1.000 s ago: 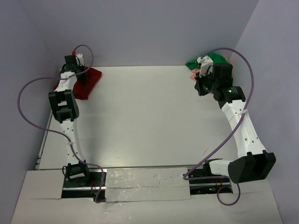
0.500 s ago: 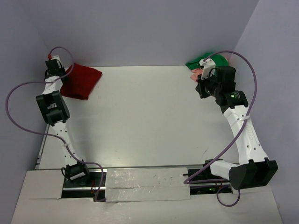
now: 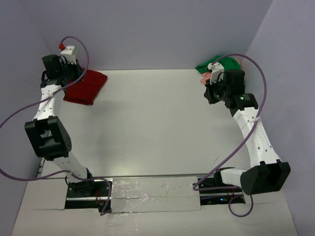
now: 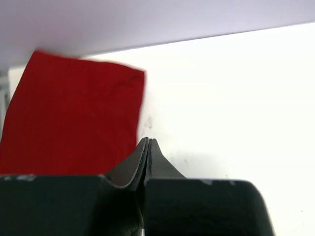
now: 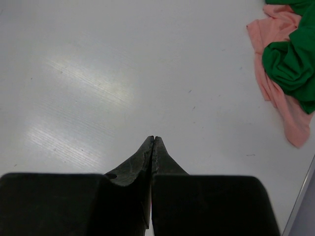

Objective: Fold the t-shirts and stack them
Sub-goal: Neatly place the folded tshirt to the corner

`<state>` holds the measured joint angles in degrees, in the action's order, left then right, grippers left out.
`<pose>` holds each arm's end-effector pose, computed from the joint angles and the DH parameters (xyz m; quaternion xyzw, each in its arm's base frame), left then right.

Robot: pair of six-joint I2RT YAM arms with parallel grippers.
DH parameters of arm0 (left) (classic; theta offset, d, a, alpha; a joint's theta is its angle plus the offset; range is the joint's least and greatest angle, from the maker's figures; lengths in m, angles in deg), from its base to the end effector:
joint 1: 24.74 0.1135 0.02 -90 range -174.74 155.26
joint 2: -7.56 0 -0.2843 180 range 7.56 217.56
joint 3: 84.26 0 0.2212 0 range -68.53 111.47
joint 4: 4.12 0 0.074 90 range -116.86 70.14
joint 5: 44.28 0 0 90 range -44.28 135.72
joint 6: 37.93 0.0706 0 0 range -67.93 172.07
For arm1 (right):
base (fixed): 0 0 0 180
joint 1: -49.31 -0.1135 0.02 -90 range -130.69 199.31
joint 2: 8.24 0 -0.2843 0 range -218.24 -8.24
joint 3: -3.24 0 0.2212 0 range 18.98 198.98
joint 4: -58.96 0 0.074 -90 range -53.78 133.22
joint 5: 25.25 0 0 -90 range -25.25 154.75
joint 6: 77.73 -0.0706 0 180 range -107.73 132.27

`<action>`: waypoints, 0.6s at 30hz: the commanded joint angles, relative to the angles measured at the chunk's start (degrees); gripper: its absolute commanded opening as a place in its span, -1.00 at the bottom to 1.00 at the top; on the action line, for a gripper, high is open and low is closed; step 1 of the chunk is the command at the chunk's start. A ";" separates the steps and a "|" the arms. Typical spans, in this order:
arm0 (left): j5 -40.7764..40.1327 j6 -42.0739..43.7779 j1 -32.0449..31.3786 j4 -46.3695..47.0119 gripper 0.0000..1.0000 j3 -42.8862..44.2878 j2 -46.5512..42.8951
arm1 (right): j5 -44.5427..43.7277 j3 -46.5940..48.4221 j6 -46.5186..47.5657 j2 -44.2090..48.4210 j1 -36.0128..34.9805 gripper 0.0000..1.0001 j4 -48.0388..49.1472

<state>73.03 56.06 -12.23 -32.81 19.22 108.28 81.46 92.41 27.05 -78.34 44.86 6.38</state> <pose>0.4139 0.0587 0.3437 0.0637 0.8308 -0.1241 0.5388 0.2480 0.0397 0.3749 -0.2134 0.8479 0.0853 0.4778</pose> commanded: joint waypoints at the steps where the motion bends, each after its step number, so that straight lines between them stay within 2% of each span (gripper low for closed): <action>1: 3.19 4.01 -0.30 -2.78 -1.00 -1.88 4.37 | 2.36 -0.04 -0.63 -0.64 0.49 -1.00 0.72; 10: 0.20 6.73 0.05 -8.74 -1.00 4.71 18.09 | 2.89 0.23 -1.34 -1.09 0.49 -1.00 0.19; 16: -0.06 7.44 0.23 -5.08 -1.00 7.09 23.90 | 3.51 -0.13 -1.43 -0.47 0.49 -1.00 0.72; 18: -0.68 7.00 0.32 -5.06 -1.00 10.23 26.87 | 3.33 0.05 -1.60 -0.47 0.49 -1.00 0.72</action>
<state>72.46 62.09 -12.25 -40.33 23.24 133.53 84.00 92.39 26.38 -79.85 44.86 6.06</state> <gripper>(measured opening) 0.010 0.008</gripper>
